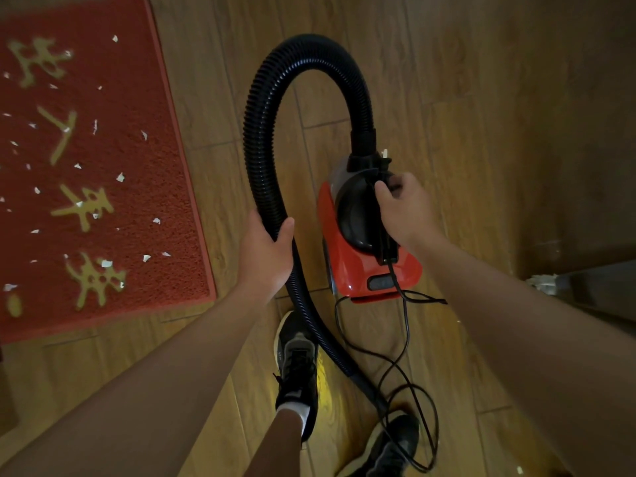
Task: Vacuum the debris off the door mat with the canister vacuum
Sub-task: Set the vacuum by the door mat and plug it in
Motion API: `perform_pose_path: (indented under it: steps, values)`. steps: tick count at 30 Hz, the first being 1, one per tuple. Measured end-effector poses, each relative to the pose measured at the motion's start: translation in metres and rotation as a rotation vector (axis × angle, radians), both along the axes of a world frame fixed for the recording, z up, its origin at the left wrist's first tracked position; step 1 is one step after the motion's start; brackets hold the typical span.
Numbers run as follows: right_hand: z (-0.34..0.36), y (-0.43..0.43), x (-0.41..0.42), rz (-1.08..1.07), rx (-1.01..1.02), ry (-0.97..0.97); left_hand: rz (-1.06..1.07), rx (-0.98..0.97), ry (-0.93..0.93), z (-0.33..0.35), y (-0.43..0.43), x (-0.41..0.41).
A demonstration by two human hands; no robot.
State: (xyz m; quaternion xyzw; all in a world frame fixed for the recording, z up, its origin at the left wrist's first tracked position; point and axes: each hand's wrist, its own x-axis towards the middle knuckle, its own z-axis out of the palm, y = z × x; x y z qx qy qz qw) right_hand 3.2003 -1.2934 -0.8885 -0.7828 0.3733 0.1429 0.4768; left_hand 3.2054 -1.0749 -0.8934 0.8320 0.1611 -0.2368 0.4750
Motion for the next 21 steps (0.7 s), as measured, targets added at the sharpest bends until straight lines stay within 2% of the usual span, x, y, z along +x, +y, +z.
perform_pose_path:
  steps: [10, 21]
  values:
    - [-0.006, -0.002, 0.016, -0.006, -0.147, 0.033, -0.028, 0.005, -0.019, -0.005, 0.004, -0.002]
    - [-0.003, -0.004, 0.006, 0.014, -0.216, -0.062, -0.020, -0.005, 0.008, -0.003, 0.010, -0.005]
